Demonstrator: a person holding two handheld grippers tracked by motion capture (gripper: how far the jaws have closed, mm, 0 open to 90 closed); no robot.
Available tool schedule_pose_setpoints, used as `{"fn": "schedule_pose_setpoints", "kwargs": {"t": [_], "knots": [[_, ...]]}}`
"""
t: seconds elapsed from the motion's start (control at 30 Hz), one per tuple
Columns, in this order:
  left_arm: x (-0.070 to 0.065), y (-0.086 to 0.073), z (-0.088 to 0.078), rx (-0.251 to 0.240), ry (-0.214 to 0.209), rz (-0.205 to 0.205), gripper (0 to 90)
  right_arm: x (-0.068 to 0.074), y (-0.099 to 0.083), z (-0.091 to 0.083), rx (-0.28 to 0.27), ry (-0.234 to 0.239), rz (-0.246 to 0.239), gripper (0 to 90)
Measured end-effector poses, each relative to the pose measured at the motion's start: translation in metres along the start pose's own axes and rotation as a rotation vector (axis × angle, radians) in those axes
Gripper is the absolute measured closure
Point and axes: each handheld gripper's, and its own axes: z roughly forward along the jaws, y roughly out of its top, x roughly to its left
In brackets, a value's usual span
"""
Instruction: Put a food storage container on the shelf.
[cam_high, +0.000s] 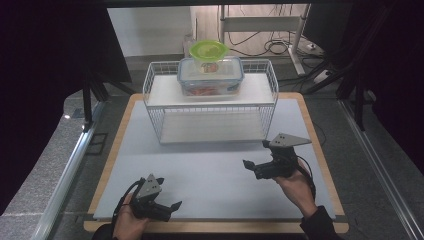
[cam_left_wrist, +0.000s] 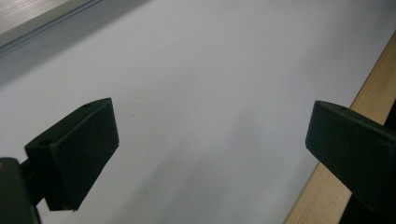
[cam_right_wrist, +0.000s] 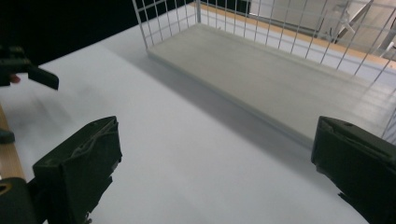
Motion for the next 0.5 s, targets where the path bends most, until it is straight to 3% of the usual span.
{"fn": "schedule_pose_setpoints", "kwargs": {"t": [0.27, 0.37, 0.4, 0.43, 0.5], "knots": [[-0.001, 0.0, 0.001, 0.003, -0.005, 0.002, 3.1, 0.007, -0.035, -0.002, 0.031, -0.015, -0.001, 1.5], [0.0, -0.001, 0.001, 0.007, 0.0, 0.003, 2.6, 0.007, -0.057, 0.001, 0.088, -0.055, -0.017, 1.5], [0.0, -0.001, 0.002, 0.01, 0.003, 0.004, 2.6, 0.007, -0.057, 0.001, 0.088, -0.055, -0.017, 1.5], [0.0, -0.001, 0.002, 0.011, 0.006, 0.006, 2.2, 0.008, -0.068, 0.002, 0.125, -0.078, -0.026, 1.6], [-0.001, -0.001, 0.002, 0.012, 0.01, 0.008, 2.0, 0.008, -0.074, 0.003, 0.145, -0.086, -0.034, 1.5]]}}
